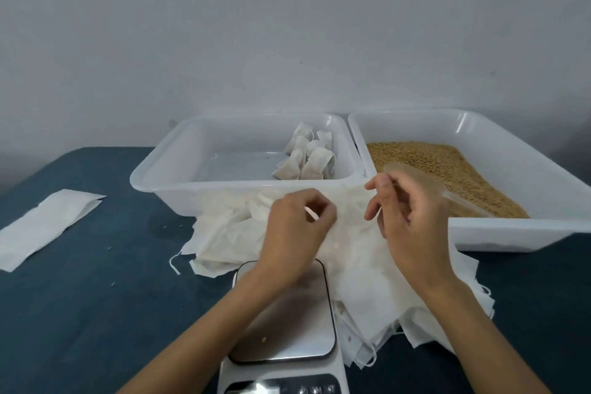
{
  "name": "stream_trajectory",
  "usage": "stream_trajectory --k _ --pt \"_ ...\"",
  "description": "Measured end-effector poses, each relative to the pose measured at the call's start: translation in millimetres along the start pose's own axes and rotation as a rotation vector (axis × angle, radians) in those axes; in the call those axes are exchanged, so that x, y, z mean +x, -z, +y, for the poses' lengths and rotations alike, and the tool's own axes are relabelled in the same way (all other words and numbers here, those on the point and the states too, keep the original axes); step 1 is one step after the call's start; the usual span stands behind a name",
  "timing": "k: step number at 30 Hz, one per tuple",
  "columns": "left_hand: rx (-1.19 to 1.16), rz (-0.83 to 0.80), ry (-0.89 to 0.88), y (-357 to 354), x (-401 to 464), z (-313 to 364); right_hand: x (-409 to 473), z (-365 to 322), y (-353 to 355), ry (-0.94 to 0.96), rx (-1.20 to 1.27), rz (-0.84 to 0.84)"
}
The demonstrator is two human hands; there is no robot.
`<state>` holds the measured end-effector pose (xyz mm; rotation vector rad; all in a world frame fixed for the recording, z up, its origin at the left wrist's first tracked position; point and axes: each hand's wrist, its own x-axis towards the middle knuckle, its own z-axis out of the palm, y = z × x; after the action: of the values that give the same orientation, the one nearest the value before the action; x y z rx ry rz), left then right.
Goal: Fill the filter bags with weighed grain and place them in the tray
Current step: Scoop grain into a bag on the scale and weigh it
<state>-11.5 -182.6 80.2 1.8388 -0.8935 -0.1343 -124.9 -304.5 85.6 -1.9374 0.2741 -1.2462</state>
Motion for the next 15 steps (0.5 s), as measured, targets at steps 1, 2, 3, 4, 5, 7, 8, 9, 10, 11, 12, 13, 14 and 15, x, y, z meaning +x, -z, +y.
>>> stream_trajectory --k 1,2,3,4,5,7,8,9,10,11,12,13,14,15 --pt "-0.136 0.025 0.008 9 -1 -3 -2 -2 -1 -0.029 0.053 -0.024" --pt "-0.25 0.04 0.01 18 -3 -7 -4 -4 -4 -0.067 0.109 -0.063" --pt "-0.338 0.041 0.006 25 -6 -11 -6 -6 -6 -0.109 0.158 -0.115" --pt "-0.398 0.035 0.0 29 -10 -14 -8 -7 -10 -0.15 0.196 -0.169" --pt "-0.437 0.028 -0.003 31 -14 -18 -11 -9 -14 -0.184 0.223 -0.219" --pt "-0.455 0.01 -0.012 28 -19 -23 -17 -11 -22 -0.222 0.262 -0.293" --pt "-0.449 -0.008 -0.025 26 -21 -24 -20 -12 -25 -0.227 0.273 -0.321" --pt "-0.444 -0.031 -0.041 24 -23 -25 -22 -13 -27 -0.228 0.276 -0.337" --pt "-0.441 -0.049 -0.054 22 -24 -26 -24 -13 -27 -0.226 0.268 -0.338" --pt "-0.44 -0.056 -0.063 21 -24 -27 -25 -14 -27 -0.219 0.25 -0.328" --pt "-0.438 -0.052 -0.07 21 -24 -28 -25 -15 -27 -0.208 0.22 -0.313" --pt "-0.435 -0.042 -0.078 21 -25 -28 -25 -15 -27 -0.196 0.182 -0.297" --pt "-0.428 -0.031 -0.088 21 -25 -28 -24 -14 -26 -0.185 0.142 -0.283" --pt "-0.422 -0.026 -0.098 21 -26 -27 -24 -13 -26 -0.178 0.107 -0.274"
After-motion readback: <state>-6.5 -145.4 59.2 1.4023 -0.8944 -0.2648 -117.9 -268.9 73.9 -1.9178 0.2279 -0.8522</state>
